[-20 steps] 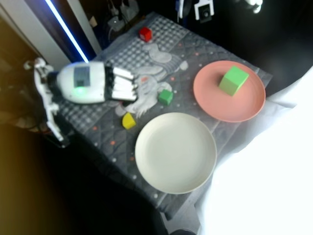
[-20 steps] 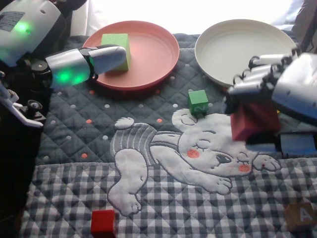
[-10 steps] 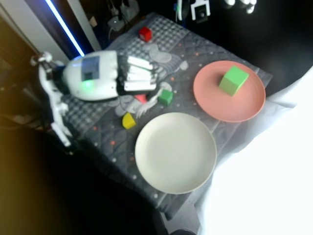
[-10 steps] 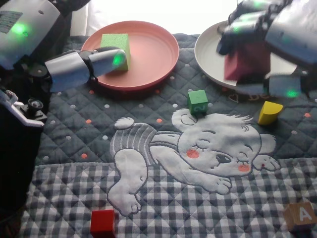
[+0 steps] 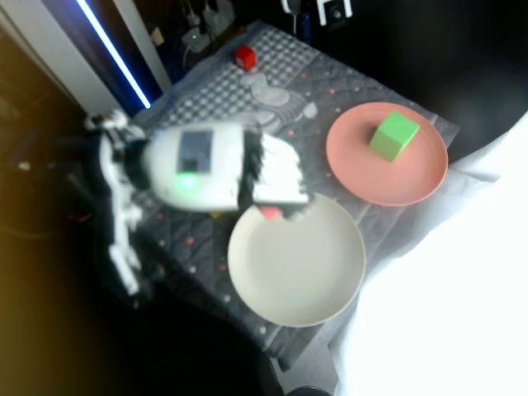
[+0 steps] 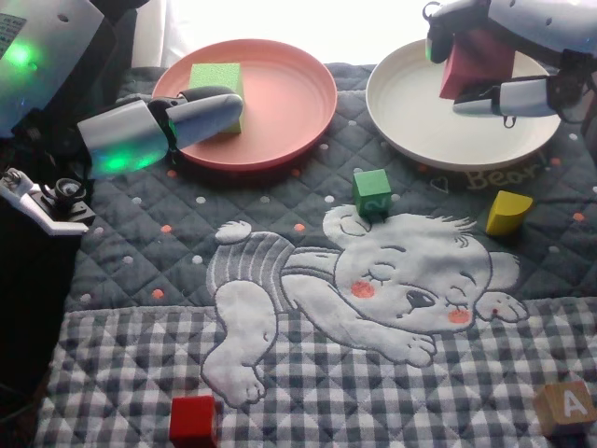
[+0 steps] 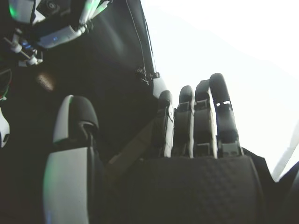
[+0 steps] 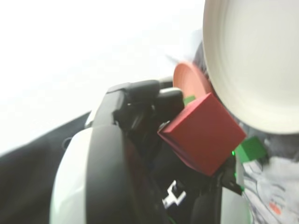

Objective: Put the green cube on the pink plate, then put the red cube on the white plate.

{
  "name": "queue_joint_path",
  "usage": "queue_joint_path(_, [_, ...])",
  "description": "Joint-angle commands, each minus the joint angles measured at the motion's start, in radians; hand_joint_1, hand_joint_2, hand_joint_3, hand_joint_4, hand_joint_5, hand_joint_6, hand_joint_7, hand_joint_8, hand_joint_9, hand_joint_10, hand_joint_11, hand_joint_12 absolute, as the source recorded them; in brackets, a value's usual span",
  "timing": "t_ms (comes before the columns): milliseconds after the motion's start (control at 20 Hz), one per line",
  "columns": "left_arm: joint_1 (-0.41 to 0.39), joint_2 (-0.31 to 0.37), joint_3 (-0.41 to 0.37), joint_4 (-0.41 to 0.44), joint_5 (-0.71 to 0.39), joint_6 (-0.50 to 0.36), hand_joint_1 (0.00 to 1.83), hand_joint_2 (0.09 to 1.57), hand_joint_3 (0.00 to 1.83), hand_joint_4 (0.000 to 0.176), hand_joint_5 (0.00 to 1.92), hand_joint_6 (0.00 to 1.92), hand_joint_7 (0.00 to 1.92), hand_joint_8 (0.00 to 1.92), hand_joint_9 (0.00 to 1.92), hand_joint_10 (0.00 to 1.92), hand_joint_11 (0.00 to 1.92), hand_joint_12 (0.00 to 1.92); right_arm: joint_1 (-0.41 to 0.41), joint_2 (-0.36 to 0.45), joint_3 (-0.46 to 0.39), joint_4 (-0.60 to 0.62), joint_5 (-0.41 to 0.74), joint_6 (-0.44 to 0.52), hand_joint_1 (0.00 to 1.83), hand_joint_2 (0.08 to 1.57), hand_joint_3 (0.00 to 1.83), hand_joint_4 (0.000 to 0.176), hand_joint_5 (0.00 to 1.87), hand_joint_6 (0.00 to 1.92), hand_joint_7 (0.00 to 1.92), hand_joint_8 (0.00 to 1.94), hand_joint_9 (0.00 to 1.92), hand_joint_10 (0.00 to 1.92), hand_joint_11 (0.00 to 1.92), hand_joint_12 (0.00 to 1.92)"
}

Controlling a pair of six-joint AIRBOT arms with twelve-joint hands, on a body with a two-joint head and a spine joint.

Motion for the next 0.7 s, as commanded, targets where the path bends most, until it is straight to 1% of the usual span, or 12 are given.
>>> queue_joint_path(0, [-0.004, 0.006, -0.004, 0.010, -0.124, -0.003, 0.55, 1.05, 0.00, 0.038, 0.27, 0.01, 0.25, 0.00, 0.22, 0.02, 0.00, 1.22, 0.019, -0.002, 0.014, 0.028, -0.071, -0.002, 1.20, 1.22, 0.00, 0.000, 0.89, 1.28, 0.68, 1.32, 0.41, 1.16, 0.00, 1.75])
queue_joint_path(50, [-0.004, 0.006, -0.005, 0.010, -0.125, -0.003, 0.56, 1.06, 0.00, 0.031, 0.26, 0.00, 0.25, 0.00, 0.22, 0.02, 0.00, 1.19, 0.021, -0.006, 0.021, 0.028, -0.060, -0.002, 1.20, 1.21, 0.00, 0.000, 0.92, 1.16, 0.68, 1.40, 0.46, 1.32, 0.05, 1.85])
queue_joint_path(100, [-0.004, 0.006, -0.005, 0.012, -0.125, -0.003, 0.58, 1.07, 0.00, 0.028, 0.26, 0.00, 0.25, 0.00, 0.22, 0.01, 0.00, 1.16, 0.025, -0.019, 0.041, 0.028, -0.036, -0.002, 1.20, 1.23, 0.00, 0.000, 0.93, 1.08, 0.61, 1.55, 0.37, 1.56, 0.05, 1.92])
queue_joint_path(150, [-0.004, 0.006, -0.006, 0.013, -0.125, -0.003, 0.58, 1.07, 0.00, 0.034, 0.26, 0.00, 0.23, 0.00, 0.21, 0.01, 0.00, 1.14, 0.026, -0.026, 0.052, 0.028, -0.022, -0.002, 1.20, 1.22, 0.00, 0.000, 0.92, 1.06, 0.67, 1.53, 0.46, 1.55, 0.17, 1.92])
queue_joint_path(250, [-0.005, 0.006, -0.006, 0.017, -0.126, -0.003, 0.57, 1.08, 0.00, 0.044, 0.26, 0.00, 0.21, 0.00, 0.20, 0.00, 0.00, 1.11, 0.027, -0.049, 0.081, 0.028, 0.015, -0.002, 1.22, 1.21, 0.00, 0.000, 0.90, 0.96, 0.72, 1.60, 0.60, 1.76, 0.49, 1.92])
queue_joint_path(300, [-0.005, 0.006, -0.006, 0.017, -0.126, -0.003, 0.57, 1.09, 0.00, 0.049, 0.25, 0.00, 0.20, 0.00, 0.17, 0.01, 0.00, 1.00, 0.027, -0.064, 0.100, 0.028, 0.038, -0.001, 1.22, 1.23, 0.00, 0.000, 0.86, 0.97, 0.71, 1.65, 0.60, 1.84, 0.52, 1.92])
queue_joint_path(400, [-0.005, 0.006, -0.006, 0.019, -0.125, -0.003, 0.58, 1.11, 0.00, 0.058, 0.24, 0.00, 0.18, 0.00, 0.15, 0.00, 0.00, 0.81, 0.027, -0.081, 0.124, 0.028, 0.068, 0.001, 1.22, 1.23, 0.00, 0.000, 0.87, 0.97, 0.72, 1.64, 0.60, 1.77, 0.48, 1.92])
queue_joint_path(450, [-0.005, 0.006, -0.006, 0.019, -0.125, -0.003, 0.58, 1.11, 0.00, 0.058, 0.24, 0.00, 0.18, 0.00, 0.15, 0.00, 0.00, 0.81, 0.027, -0.088, 0.133, 0.028, 0.080, 0.001, 1.22, 1.23, 0.00, 0.000, 0.87, 0.97, 0.72, 1.64, 0.60, 1.77, 0.48, 1.92])
queue_joint_path(500, [-0.005, 0.006, -0.006, 0.019, -0.126, -0.003, 0.57, 1.11, 0.00, 0.055, 0.24, 0.00, 0.18, 0.00, 0.15, 0.00, 0.00, 0.76, 0.027, -0.092, 0.138, 0.028, 0.088, 0.001, 1.21, 1.25, 0.00, 0.000, 0.85, 0.98, 0.64, 1.73, 0.55, 1.89, 0.51, 1.92])
queue_joint_path(550, [-0.005, 0.006, -0.006, 0.019, -0.127, -0.003, 0.56, 1.10, 0.00, 0.067, 0.24, 0.00, 0.17, 0.00, 0.14, 0.00, 0.00, 0.75, 0.027, -0.097, 0.142, 0.028, 0.092, 0.001, 1.18, 1.28, 0.00, 0.000, 0.85, 1.20, 0.48, 1.64, 0.29, 1.71, 0.20, 1.92])
queue_joint_path(600, [-0.005, 0.006, -0.007, 0.019, -0.128, -0.003, 0.56, 1.10, 0.00, 0.067, 0.24, 0.00, 0.17, 0.00, 0.14, 0.00, 0.00, 0.75, 0.027, -0.100, 0.145, 0.028, 0.095, 0.002, 1.18, 1.28, 0.00, 0.000, 0.85, 1.20, 0.48, 1.64, 0.29, 1.71, 0.20, 1.92])
queue_joint_path(650, [-0.005, 0.006, -0.008, 0.020, -0.129, -0.003, 0.56, 1.09, 0.00, 0.068, 0.24, 0.00, 0.17, 0.00, 0.14, 0.00, 0.00, 0.78, 0.027, -0.102, 0.148, 0.028, 0.098, 0.002, 1.18, 1.26, 0.00, 0.000, 0.87, 1.24, 0.53, 1.54, 0.31, 1.48, 0.10, 1.89])
